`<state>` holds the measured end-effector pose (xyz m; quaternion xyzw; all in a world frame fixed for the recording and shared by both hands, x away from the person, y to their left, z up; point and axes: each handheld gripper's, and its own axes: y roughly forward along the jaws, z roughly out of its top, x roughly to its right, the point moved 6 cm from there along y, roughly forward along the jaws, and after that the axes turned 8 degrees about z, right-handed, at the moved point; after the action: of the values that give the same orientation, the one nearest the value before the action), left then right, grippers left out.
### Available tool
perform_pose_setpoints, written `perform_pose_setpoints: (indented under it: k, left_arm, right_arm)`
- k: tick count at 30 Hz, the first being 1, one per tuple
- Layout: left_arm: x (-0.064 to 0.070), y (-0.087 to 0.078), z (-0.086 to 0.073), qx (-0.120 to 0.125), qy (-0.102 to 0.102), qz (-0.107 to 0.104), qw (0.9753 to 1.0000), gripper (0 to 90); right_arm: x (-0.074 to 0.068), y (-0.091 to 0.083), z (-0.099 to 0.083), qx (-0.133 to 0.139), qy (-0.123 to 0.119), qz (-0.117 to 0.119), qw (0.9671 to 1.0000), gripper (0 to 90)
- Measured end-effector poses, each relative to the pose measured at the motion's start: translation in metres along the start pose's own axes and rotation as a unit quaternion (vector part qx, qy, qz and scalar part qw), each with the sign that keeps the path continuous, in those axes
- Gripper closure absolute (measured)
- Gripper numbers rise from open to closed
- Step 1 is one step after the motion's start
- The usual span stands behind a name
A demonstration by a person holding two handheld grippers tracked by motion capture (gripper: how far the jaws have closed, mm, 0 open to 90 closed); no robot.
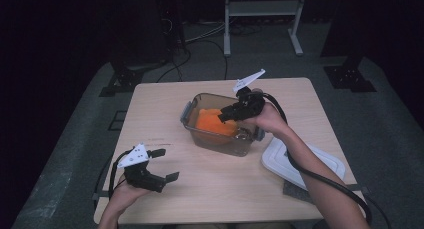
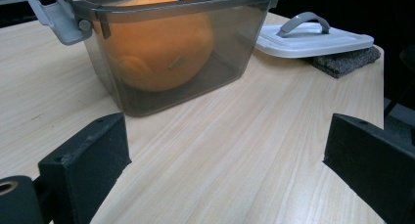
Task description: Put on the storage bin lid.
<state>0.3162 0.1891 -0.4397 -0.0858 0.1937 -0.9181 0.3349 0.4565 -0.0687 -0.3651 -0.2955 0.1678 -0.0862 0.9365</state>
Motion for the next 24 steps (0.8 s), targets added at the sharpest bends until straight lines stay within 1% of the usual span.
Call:
perform_pose_setpoints:
  k: [5, 12, 16, 22, 24]
  left_arm:
    - [-0.001, 0.0, -0.001, -0.002, 0.002, 0.0, 1.0, 2.3]
    - [0.0, 0.001, -0.001, -0.004, 0.0, 0.0, 1.0, 2.3]
    - [0.001, 0.003, -0.003, -0.009, 0.001, -0.001, 1.0, 2.3]
    - [0.001, 0.003, -0.003, -0.011, 0.002, -0.001, 0.9999, 2.3]
    - [0.002, 0.004, -0.003, -0.009, 0.002, -0.001, 1.0, 2.3]
  right_arm:
    - [-0.001, -0.012, -0.004, 0.011, 0.002, -0.005, 0.9999, 59.1]
    - [-0.004, -0.03, -0.013, 0.023, 0.003, -0.015, 0.9996, 54.3]
    - [-0.006, -0.037, -0.021, 0.03, 0.005, -0.016, 0.9994, 48.4]
    - [-0.007, -0.046, -0.032, 0.044, 0.015, -0.017, 0.9988, 43.2]
    - [-0.008, -0.049, -0.036, 0.045, 0.013, -0.021, 0.9987, 42.7]
